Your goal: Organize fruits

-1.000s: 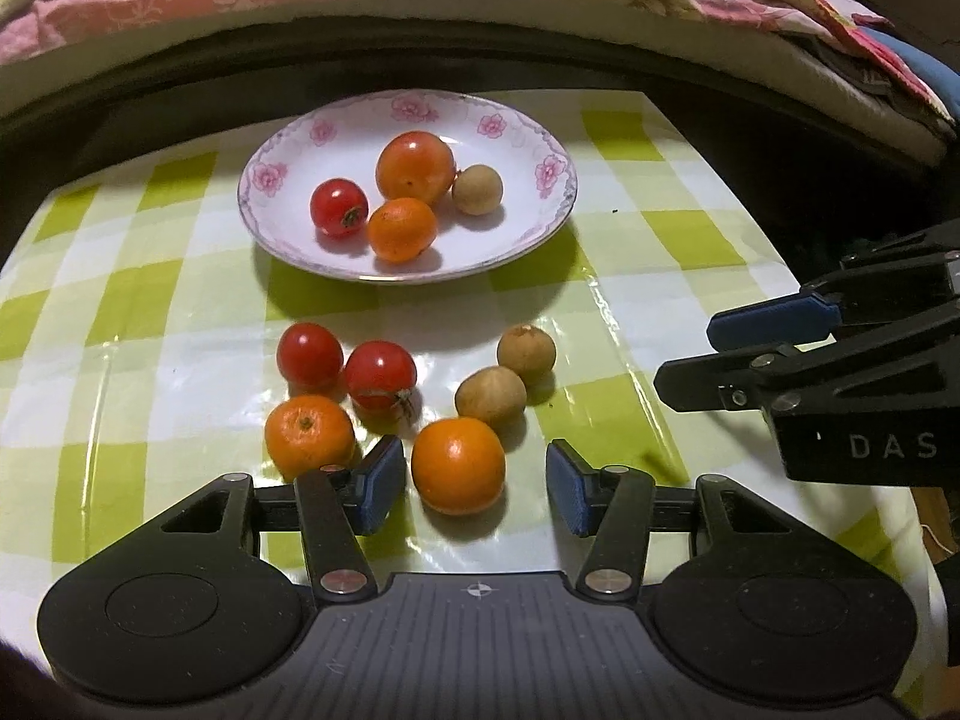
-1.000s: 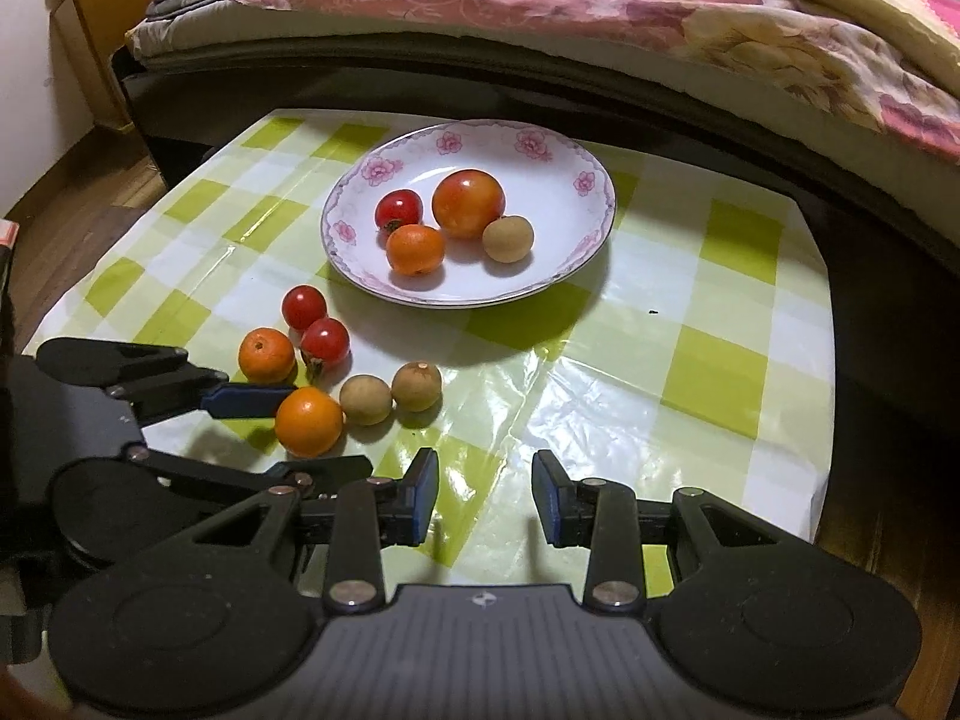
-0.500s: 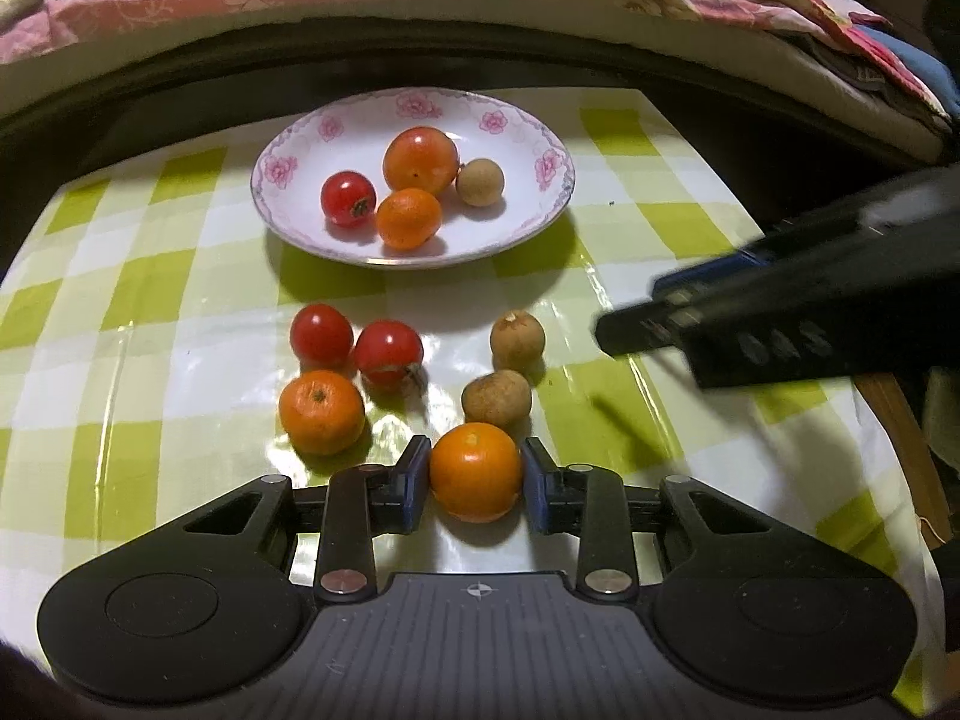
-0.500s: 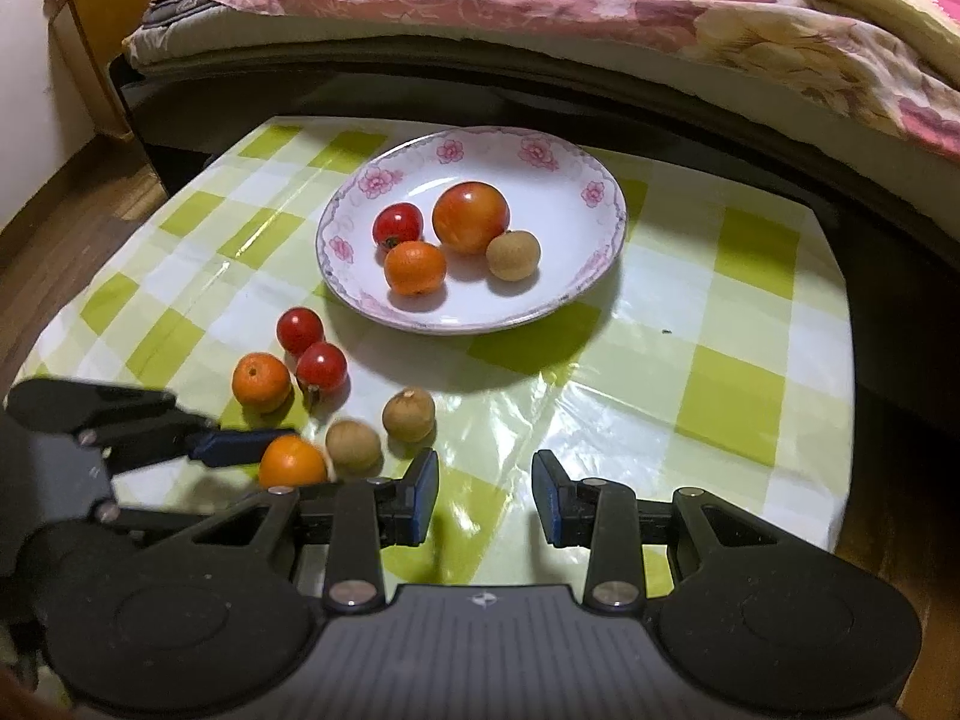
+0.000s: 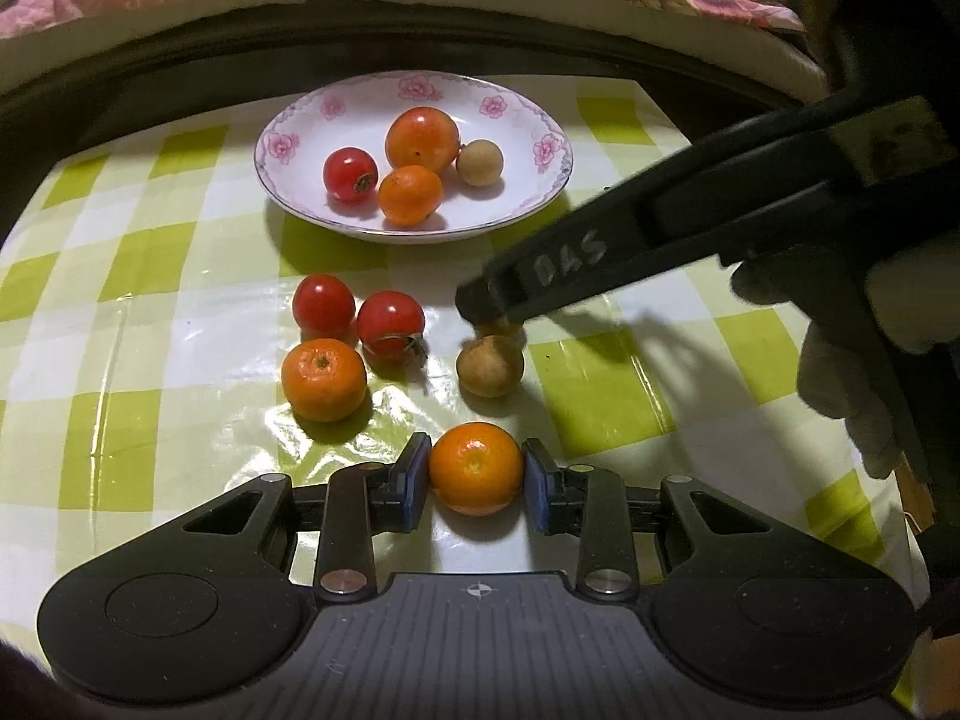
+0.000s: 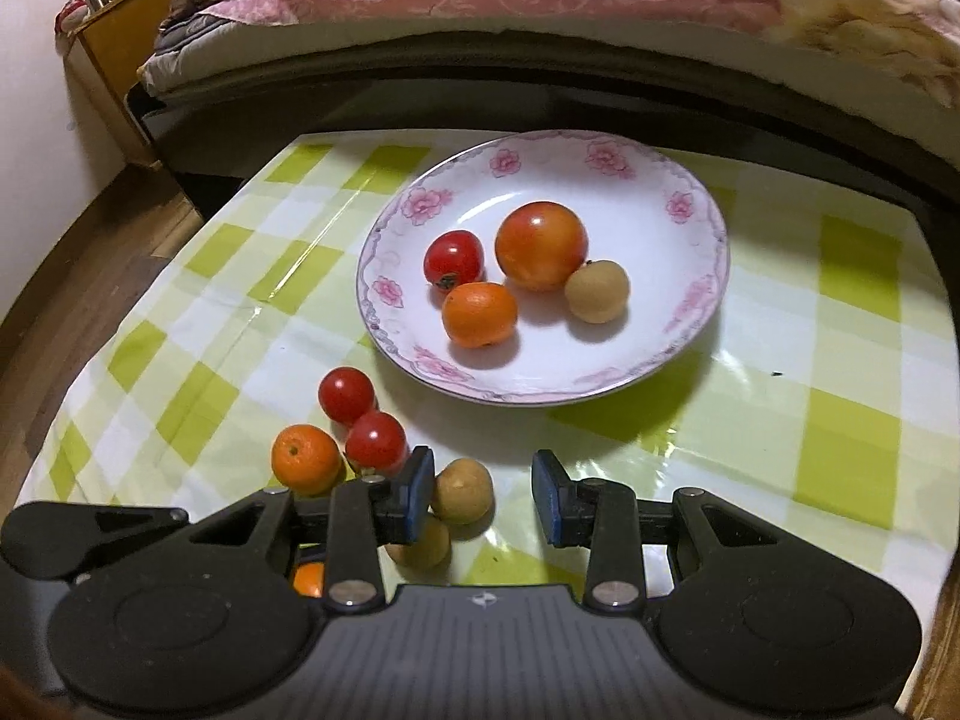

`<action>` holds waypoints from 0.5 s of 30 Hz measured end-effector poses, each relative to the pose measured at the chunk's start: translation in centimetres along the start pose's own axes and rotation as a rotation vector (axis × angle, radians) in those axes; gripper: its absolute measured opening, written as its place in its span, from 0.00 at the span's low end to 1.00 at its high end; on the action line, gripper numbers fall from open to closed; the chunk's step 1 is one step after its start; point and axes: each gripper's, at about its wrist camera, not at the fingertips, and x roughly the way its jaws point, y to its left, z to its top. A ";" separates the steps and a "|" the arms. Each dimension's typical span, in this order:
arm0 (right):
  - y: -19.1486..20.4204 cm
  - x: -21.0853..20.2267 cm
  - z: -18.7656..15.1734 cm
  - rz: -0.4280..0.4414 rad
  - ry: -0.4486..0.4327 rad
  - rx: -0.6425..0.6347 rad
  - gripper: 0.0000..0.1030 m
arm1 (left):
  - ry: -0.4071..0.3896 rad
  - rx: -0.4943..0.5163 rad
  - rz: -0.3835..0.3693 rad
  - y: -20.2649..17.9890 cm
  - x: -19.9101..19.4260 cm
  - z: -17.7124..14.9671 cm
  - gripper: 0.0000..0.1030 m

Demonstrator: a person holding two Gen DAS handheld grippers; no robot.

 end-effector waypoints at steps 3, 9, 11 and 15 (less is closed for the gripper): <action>0.3 0.8 -0.1 -0.021 0.029 -0.009 0.35 | 0.000 -0.003 -0.002 0.0 0.0 0.0 0.40; 0.2 0.9 0.1 -0.014 0.026 -0.014 0.26 | 0.005 -0.004 -0.001 0.0 0.0 0.1 0.40; 0.2 0.7 0.1 -0.016 0.029 -0.020 0.26 | 0.008 -0.006 -0.001 0.1 0.0 0.1 0.40; -0.2 0.0 0.0 -0.020 0.017 -0.022 0.26 | 0.010 -0.005 -0.003 0.2 0.0 0.2 0.40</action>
